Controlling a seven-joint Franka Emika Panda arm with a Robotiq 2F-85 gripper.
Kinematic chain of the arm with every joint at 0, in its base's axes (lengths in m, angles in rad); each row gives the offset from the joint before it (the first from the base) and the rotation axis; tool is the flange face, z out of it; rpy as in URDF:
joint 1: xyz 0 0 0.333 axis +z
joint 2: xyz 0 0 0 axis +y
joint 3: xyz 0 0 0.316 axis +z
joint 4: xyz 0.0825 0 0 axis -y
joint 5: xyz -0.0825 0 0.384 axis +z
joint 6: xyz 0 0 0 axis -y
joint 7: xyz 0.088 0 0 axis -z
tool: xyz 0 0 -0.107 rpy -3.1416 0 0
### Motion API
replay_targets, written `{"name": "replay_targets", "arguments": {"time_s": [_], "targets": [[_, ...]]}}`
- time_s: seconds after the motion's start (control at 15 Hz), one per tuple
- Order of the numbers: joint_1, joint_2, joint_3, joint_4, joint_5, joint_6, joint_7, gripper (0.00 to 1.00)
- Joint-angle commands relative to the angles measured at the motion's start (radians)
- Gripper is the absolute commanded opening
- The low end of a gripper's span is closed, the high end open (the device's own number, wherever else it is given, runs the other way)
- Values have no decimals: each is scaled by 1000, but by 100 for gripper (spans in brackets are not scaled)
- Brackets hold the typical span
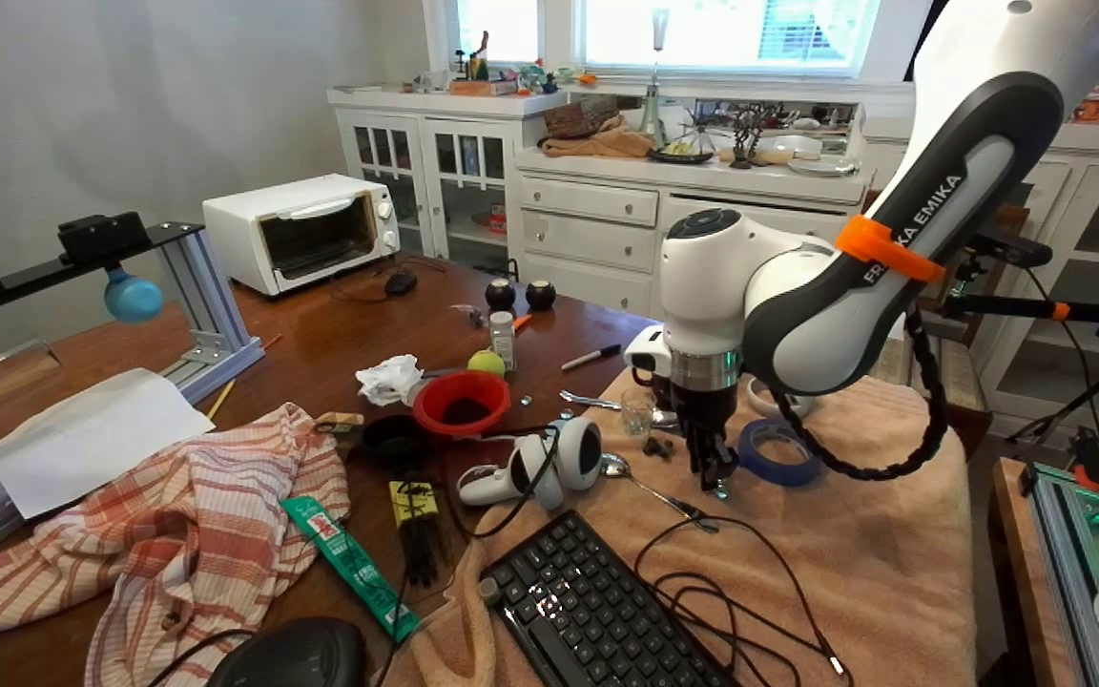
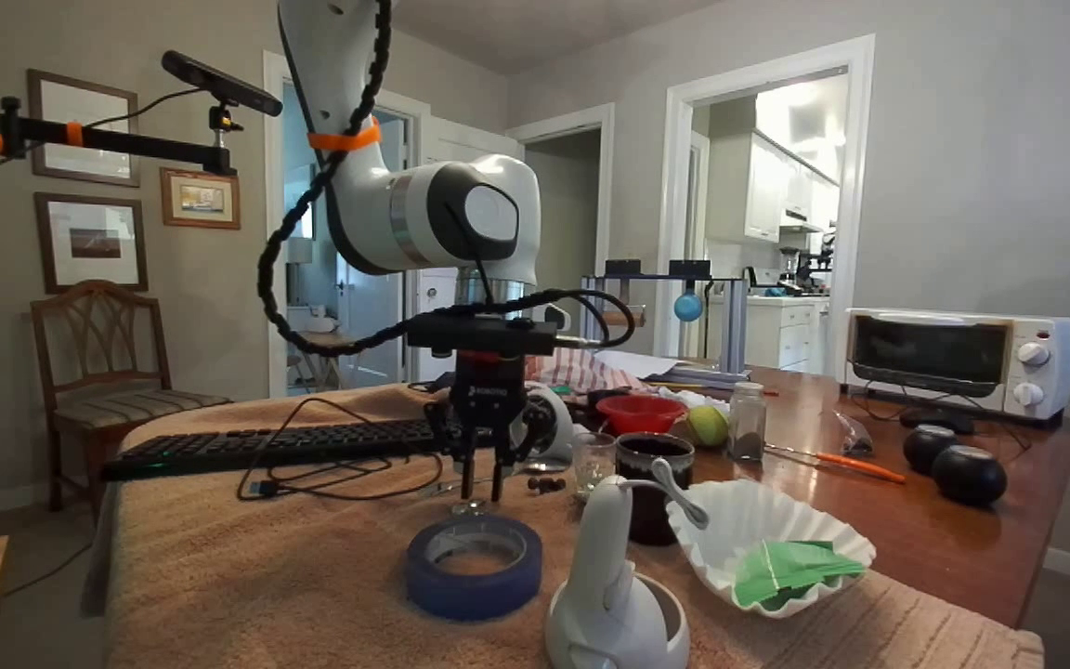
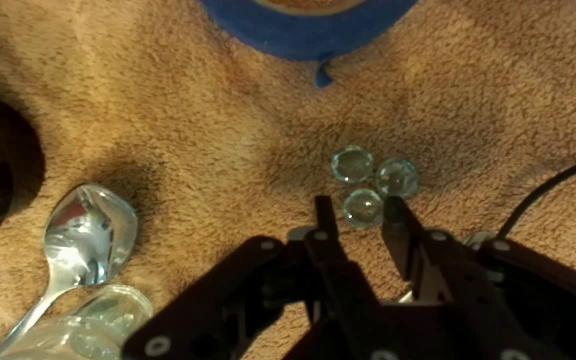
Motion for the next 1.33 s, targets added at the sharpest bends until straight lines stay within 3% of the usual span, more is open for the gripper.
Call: {"name": "replay_targets", "arguments": {"time_s": [0.0, 0.4, 0.67, 0.87, 0.93, 1.27], "targets": [[5, 18, -9, 6, -27, 18, 29, 29], [11, 28, -14, 7, -51, 19, 43, 33], [12, 30, -13, 7, -59, 19, 47, 25], [13, 30, -12, 6, -61, 21, 48, 13], [15, 30, -12, 6, -64, 20, 50, 5], [15, 18, -9, 0, -62, 19, 45, 3]]}}
